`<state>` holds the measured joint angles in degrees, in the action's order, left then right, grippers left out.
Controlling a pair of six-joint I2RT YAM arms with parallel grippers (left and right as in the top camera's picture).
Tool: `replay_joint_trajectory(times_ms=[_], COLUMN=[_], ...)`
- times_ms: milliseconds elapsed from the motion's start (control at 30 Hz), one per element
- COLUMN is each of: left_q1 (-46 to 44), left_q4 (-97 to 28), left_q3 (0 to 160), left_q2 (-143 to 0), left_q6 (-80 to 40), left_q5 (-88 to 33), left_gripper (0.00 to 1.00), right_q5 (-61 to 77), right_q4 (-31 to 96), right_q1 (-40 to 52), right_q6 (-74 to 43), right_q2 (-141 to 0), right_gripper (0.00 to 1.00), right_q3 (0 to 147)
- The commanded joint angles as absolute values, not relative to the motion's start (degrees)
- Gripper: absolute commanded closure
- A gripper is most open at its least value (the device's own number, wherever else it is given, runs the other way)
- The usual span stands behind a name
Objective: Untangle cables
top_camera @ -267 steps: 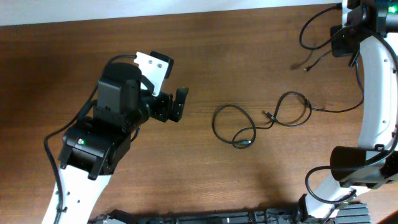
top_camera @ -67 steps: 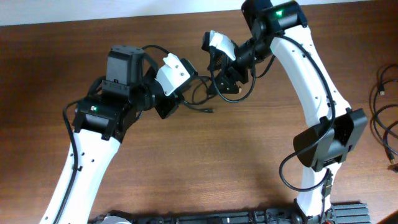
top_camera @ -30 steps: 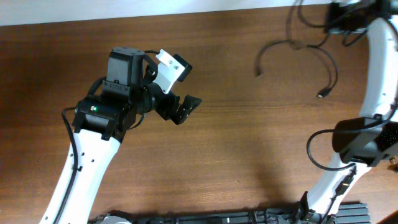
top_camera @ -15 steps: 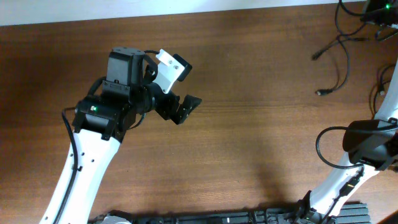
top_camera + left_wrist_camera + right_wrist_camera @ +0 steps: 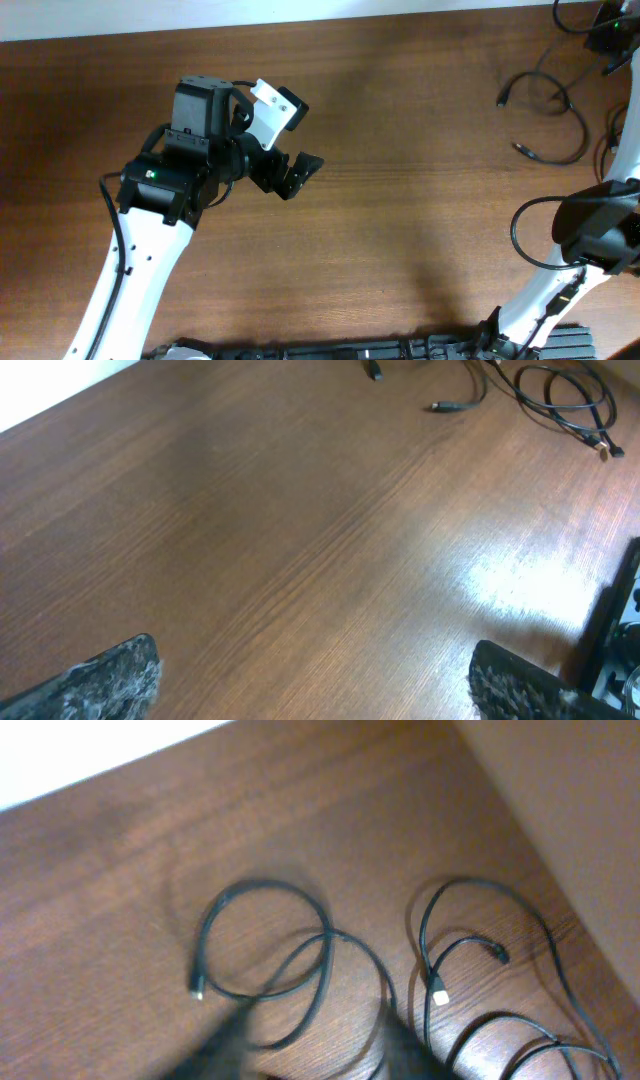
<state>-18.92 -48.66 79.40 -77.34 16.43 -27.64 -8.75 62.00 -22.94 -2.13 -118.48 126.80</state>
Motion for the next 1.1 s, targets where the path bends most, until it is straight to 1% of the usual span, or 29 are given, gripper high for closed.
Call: replay_joint_trajectory(times_ms=[0,67,167,200,333,467,633,833,967,1067], left_q1=[-19.1,-19.1,-19.1,-19.1,-19.1,-19.1,-19.1,-19.1,-19.1,-19.1], left_q4=[-48.8,-48.7,-48.7,-48.7,-48.7,-48.8,-48.7,-48.7,-48.7,-48.7], left_q3=[79.8,79.8,79.8,79.8,79.8,79.8,79.8,79.8,79.8,79.8], left_q2=[-76.3,-76.3,-76.3,-76.3,-76.3,-76.3,-76.3,-76.3,-76.3,-76.3], left_q6=[15.7,15.7,15.7,15.7,15.7,15.7,15.7,15.7,15.7,15.7], left_q5=[-27.6,-27.6,-27.6,-27.6,-27.6,-27.6,-27.6,-27.6,-27.6,-27.6], left_gripper=[0.01,0.01,0.01,0.01,0.01,0.01,0.01,0.01,0.01,0.01], right_q5=[-10.1,-9.2,-3.8,-0.3,9.5,10.1,11.4,21.8,20.1,14.4], right_q4=[61.2,60.8,61.4,62.2,65.4,71.1,73.8,77.3,77.2,76.6], right_q1=[-24.6,-25.4,-26.0,-26.1,-26.1,-25.3,-24.2,-20.6,-16.6,-13.0], right_q6=[-2.7,-3.9,-4.8,-4.6,-0.8,-0.9,-0.7,-0.9,-0.9,-3.6], right_q2=[-118.5,-118.5,-118.5,-118.4,-118.3,-117.8,-116.9,-116.0,-114.2,-111.8], right_gripper=[0.21,0.17,0.04,0.01,0.01,0.01,0.01,0.01,0.01,0.01], right_q3=[122.1,120.1,119.4,119.4,119.5,119.6,119.6,119.6,119.6,119.6])
